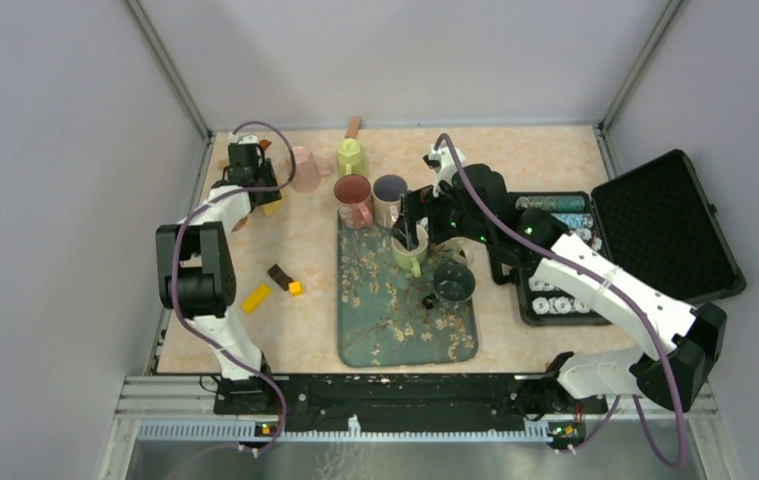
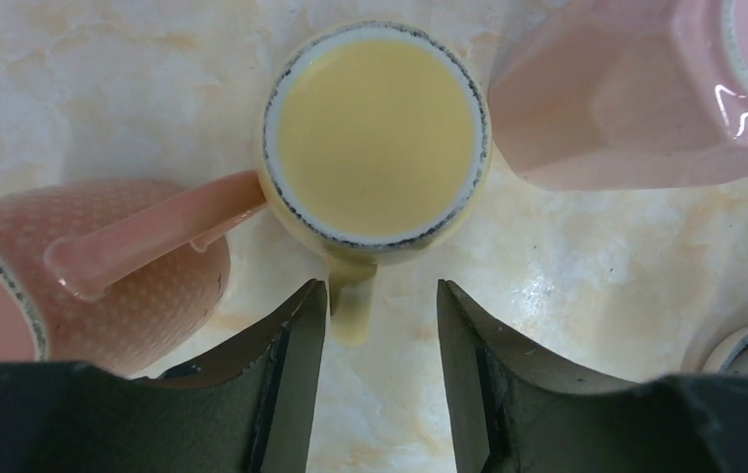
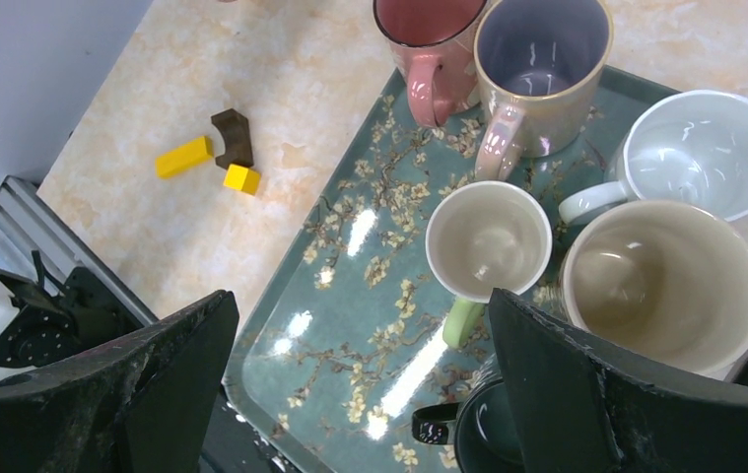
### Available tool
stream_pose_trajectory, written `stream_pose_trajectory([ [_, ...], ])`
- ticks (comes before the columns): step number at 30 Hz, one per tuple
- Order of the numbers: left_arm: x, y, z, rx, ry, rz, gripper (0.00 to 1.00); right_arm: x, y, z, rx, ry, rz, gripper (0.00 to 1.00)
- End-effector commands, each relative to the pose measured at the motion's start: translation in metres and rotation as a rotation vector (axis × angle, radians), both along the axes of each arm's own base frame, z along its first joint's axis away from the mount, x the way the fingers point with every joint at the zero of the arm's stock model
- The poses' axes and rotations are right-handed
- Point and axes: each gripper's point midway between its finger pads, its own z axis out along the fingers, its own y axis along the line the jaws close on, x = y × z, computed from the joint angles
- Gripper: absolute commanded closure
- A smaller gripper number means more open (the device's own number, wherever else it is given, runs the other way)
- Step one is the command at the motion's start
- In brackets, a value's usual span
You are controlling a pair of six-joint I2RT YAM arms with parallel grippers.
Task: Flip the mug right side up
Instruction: Turn over the cup at the center of the board.
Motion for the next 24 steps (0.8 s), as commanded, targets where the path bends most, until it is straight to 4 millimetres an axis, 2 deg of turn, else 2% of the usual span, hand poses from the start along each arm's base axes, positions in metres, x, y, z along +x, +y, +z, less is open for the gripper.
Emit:
stream_pose_trajectory([
  [1, 0.017, 0.004, 0.01, 0.012, -0.04, -0.024, 0.49, 0.002, -0.001, 0.017, 0.06, -0.036, -0.008, 0.01],
  [9, 0.023, 0.004, -0.002, 0.004, 0.009, -0.021, 0.6, 0.002, -0.001, 0.014, 0.058, -0.027, -0.01, 0.01],
  [16, 0.025, 0.005, -0.009, 0.002, 0.024, -0.015, 0.78, 0.001, -0.001, 0.009, 0.058, -0.016, -0.011, 0.01],
  [21, 0.026, 0.002, -0.002, -0.007, 0.024, -0.022, 0.98, 0.001, 0.0, 0.011, 0.055, -0.019, -0.008, 0.01],
  [24, 0.026, 0.0, 0.012, -0.016, -0.005, -0.032, 1.0, 0.003, 0.001, 0.009, 0.057, -0.016, -0.01, 0.01],
])
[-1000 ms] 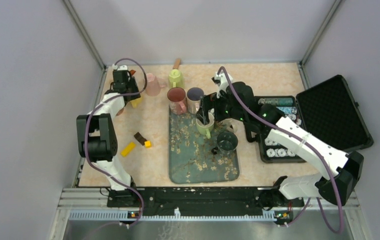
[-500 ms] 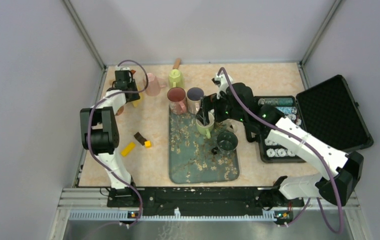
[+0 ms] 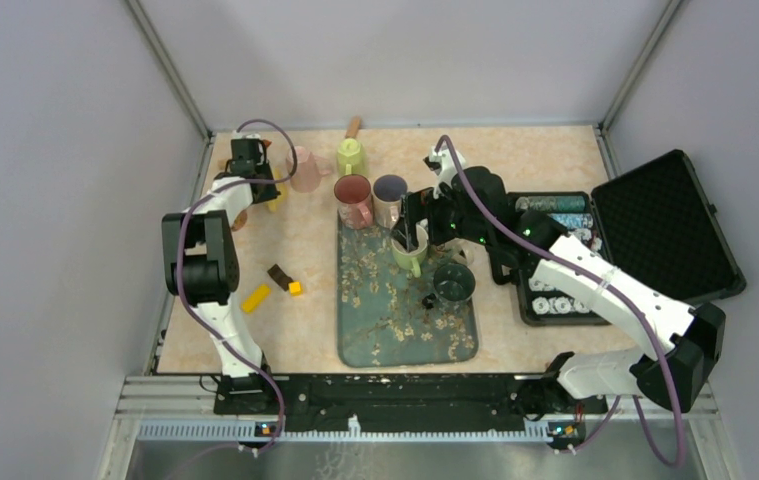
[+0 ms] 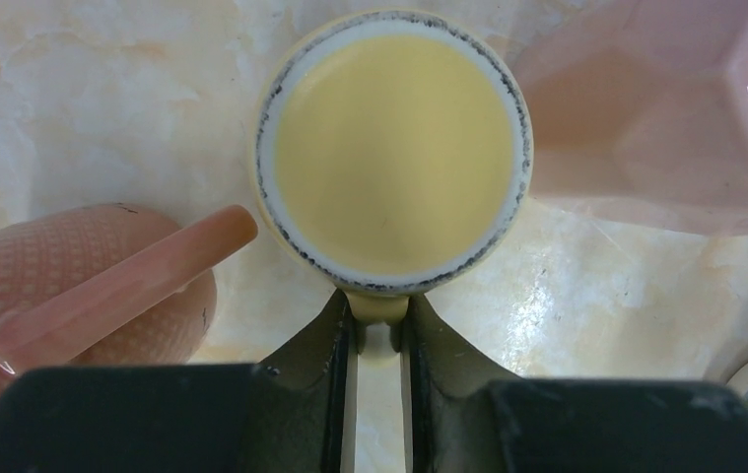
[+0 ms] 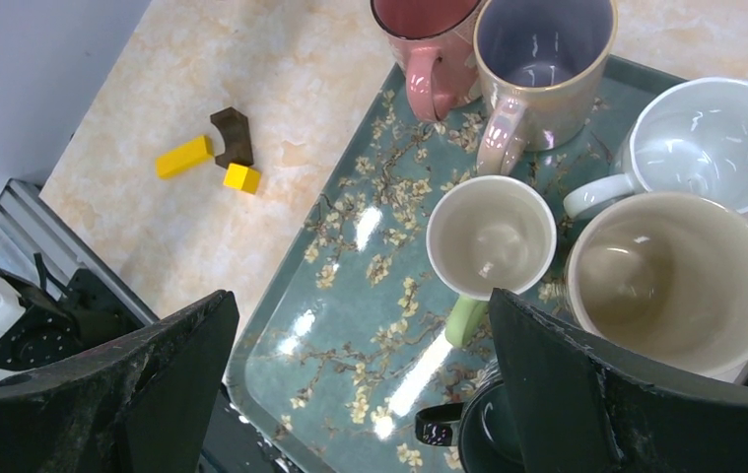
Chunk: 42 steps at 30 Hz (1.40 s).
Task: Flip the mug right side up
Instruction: Turn over the cup at the center of the board.
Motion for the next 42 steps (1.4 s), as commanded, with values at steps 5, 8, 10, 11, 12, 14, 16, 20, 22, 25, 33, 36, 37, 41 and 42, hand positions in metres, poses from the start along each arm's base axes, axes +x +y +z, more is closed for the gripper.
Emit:
stream_pose_trajectory([
  [5, 0.011, -0.004, 0.054, -0.017, -0.121, -0.02, 1.0, 0.005, 0.004, 0.011, 0.05, -0.018, -0.011, 0.01],
  [8, 0.009, -0.005, 0.071, -0.023, -0.154, -0.019, 1.0, 0.002, 0.008, 0.011, 0.069, -0.002, 0.007, 0.01],
  [10, 0.008, -0.006, 0.082, -0.029, -0.177, -0.015, 1.0, 0.002, 0.009, 0.011, 0.073, 0.0, 0.007, 0.01],
  [11, 0.007, -0.007, 0.087, -0.034, -0.188, -0.017, 1.0, 0.002, 0.009, 0.011, 0.074, 0.002, 0.006, 0.01],
  [12, 0.006, -0.009, 0.093, -0.04, -0.2, -0.022, 1.0, 0.002, 0.009, 0.011, 0.076, 0.003, 0.004, 0.01],
  [14, 0.004, -0.01, 0.104, -0.049, -0.225, -0.023, 1.0, 0.002, 0.009, 0.011, 0.078, 0.004, -0.001, 0.01],
  [16, 0.002, -0.014, 0.114, -0.062, -0.25, -0.033, 1.0, 0.003, 0.009, 0.011, 0.08, 0.006, -0.006, 0.01],
  [20, -0.003, -0.019, 0.134, -0.082, -0.294, -0.052, 1.0, 0.004, 0.01, 0.012, 0.09, 0.005, -0.01, 0.01],
  [22, -0.007, -0.023, 0.142, -0.094, -0.31, -0.063, 1.0, 0.004, 0.01, 0.013, 0.096, 0.006, -0.012, 0.01],
  [25, -0.011, -0.027, 0.154, -0.111, -0.335, -0.075, 1.0, 0.004, 0.012, 0.015, 0.105, 0.004, -0.012, 0.01],
  [33, -0.02, -0.042, 0.189, -0.149, -0.416, -0.128, 1.0, 0.007, 0.018, 0.018, 0.127, 0.01, -0.006, 0.01],
  [36, -0.023, -0.048, 0.199, -0.164, -0.437, -0.145, 1.0, 0.007, 0.022, 0.019, 0.137, 0.016, -0.001, 0.01],
  [37, -0.024, -0.049, 0.203, -0.168, -0.446, -0.149, 1.0, 0.008, 0.023, 0.019, 0.14, 0.018, 0.002, 0.01],
  [41, -0.029, -0.057, 0.217, -0.196, -0.475, -0.173, 1.0, 0.008, 0.028, 0.02, 0.15, 0.025, 0.014, 0.01],
  [42, -0.03, -0.059, 0.22, -0.202, -0.483, -0.175, 1.0, 0.009, 0.029, 0.019, 0.15, 0.027, 0.015, 0.01],
])
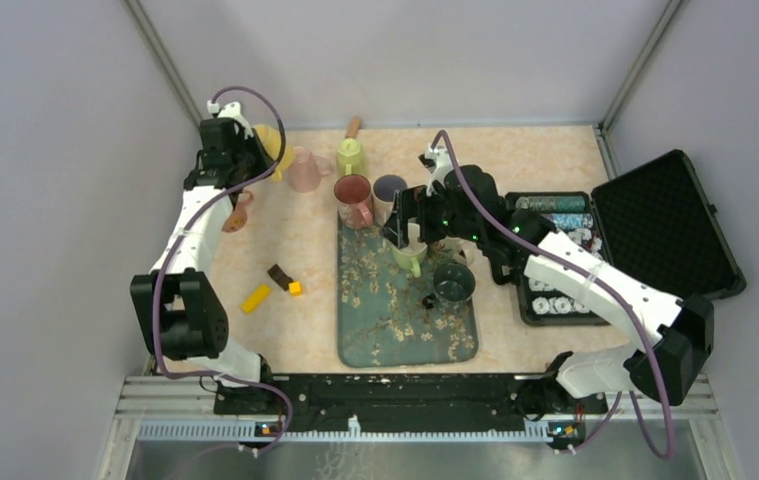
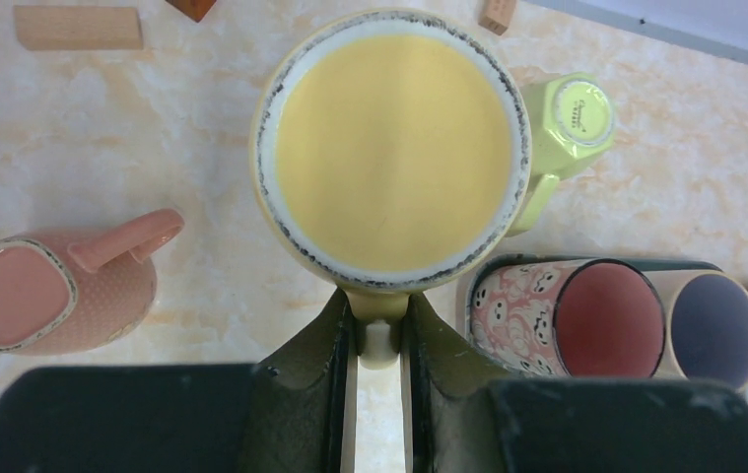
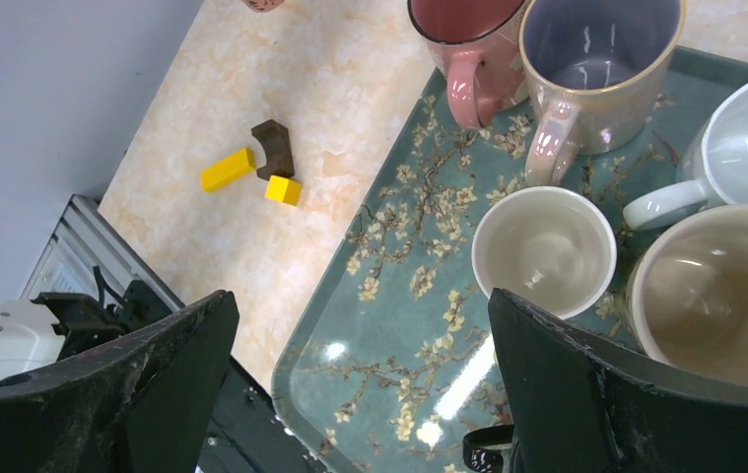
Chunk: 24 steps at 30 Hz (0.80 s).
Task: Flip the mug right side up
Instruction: Turn over the cup at the center of the board.
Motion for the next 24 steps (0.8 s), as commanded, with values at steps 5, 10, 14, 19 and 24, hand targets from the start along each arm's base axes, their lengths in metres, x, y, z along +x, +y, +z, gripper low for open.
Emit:
stream_pose_trajectory([
  [5, -0.002, -0.021, 0.082, -0.049, -0.239, -0.057, 1.0, 0.009, 0.015, 0.028, 0.081, -0.035, 0.016, 0.01],
  [10, -0.006, -0.034, 0.097, -0.077, -0.271, -0.096, 1.0, 0.01, 0.016, 0.03, 0.088, -0.037, 0.013, 0.01],
  [14, -0.01, -0.045, 0.106, -0.098, -0.291, -0.125, 1.0, 0.013, 0.016, 0.034, 0.09, -0.047, 0.005, 0.01],
  [19, -0.016, -0.047, 0.121, -0.116, -0.323, -0.125, 1.0, 0.015, 0.019, 0.047, 0.112, -0.067, 0.009, 0.01],
  [24, -0.022, -0.05, 0.137, -0.132, -0.357, -0.137, 1.0, 0.017, 0.02, 0.058, 0.127, -0.092, 0.007, 0.01],
])
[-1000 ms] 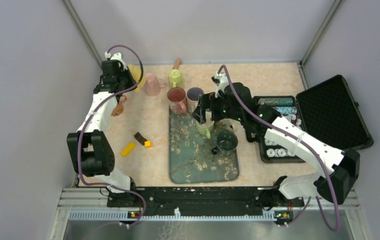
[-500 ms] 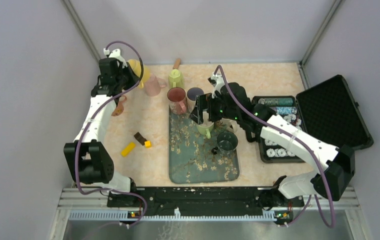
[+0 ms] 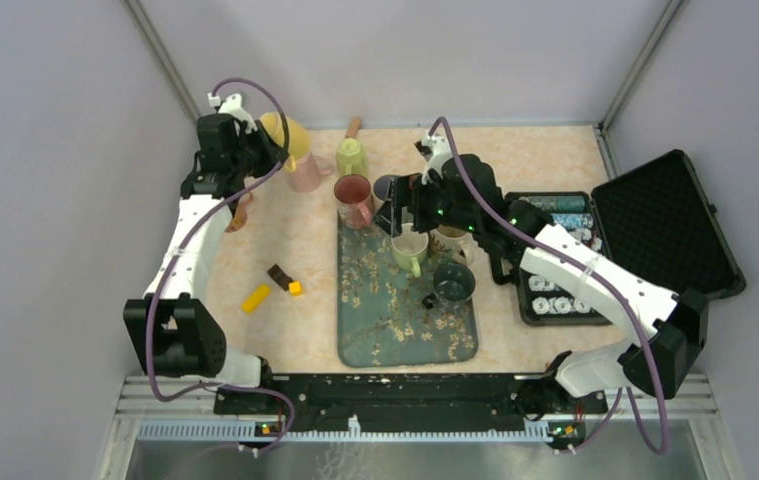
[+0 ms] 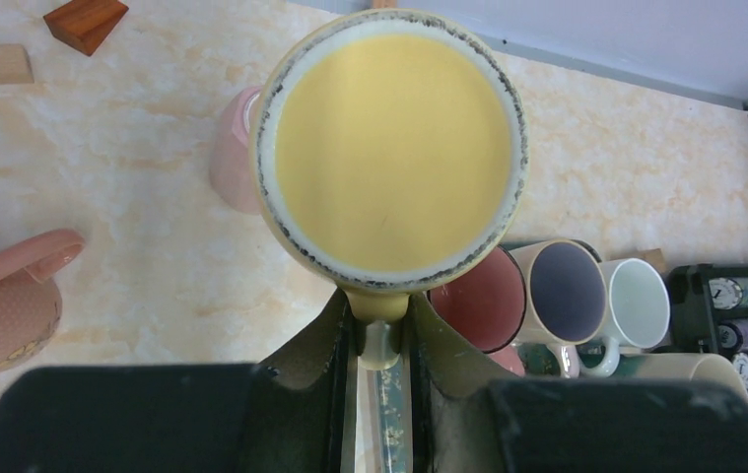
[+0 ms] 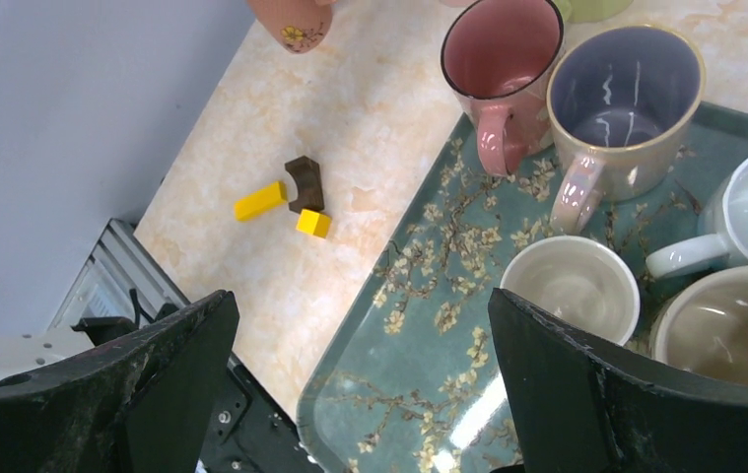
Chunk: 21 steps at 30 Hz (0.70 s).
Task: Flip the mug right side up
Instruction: Turn over the cup at the center of the board.
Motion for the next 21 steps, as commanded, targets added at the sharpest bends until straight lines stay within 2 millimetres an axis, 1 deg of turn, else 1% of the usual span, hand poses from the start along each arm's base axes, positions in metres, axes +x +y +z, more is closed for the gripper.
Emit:
stream_pose_trajectory([
  [1, -0.004, -0.007, 0.091, -0.034, -0.267, -0.026, 1.0, 0.01, 0.005, 0.04, 0.08, -0.082, -0.011, 0.01],
  [4, -0.009, -0.013, 0.099, -0.061, -0.286, -0.053, 1.0, 0.011, 0.007, 0.045, 0.098, -0.092, -0.008, 0.01],
  [7, -0.014, -0.024, 0.104, -0.106, -0.29, -0.104, 1.0, 0.01, 0.016, 0.057, 0.146, -0.1, 0.023, 0.01],
  [9, -0.02, -0.032, 0.109, -0.142, -0.304, -0.141, 1.0, 0.008, 0.022, 0.062, 0.175, -0.098, 0.044, 0.01],
  [11, -0.03, -0.052, 0.114, -0.205, -0.313, -0.205, 1.0, 0.007, 0.029, 0.065, 0.209, -0.091, 0.069, 0.01],
  [16, -0.055, -0.082, 0.134, -0.365, -0.368, -0.352, 1.0, 0.006, 0.048, 0.075, 0.312, -0.06, 0.146, 0.01],
  [19, -0.074, -0.096, 0.147, -0.456, -0.408, -0.442, 1.0, 0.013, 0.051, 0.079, 0.373, -0.04, 0.17, 0.02],
  [21, -0.086, -0.104, 0.152, -0.511, -0.424, -0.497, 1.0, 0.019, 0.051, 0.086, 0.421, -0.048, 0.182, 0.02],
])
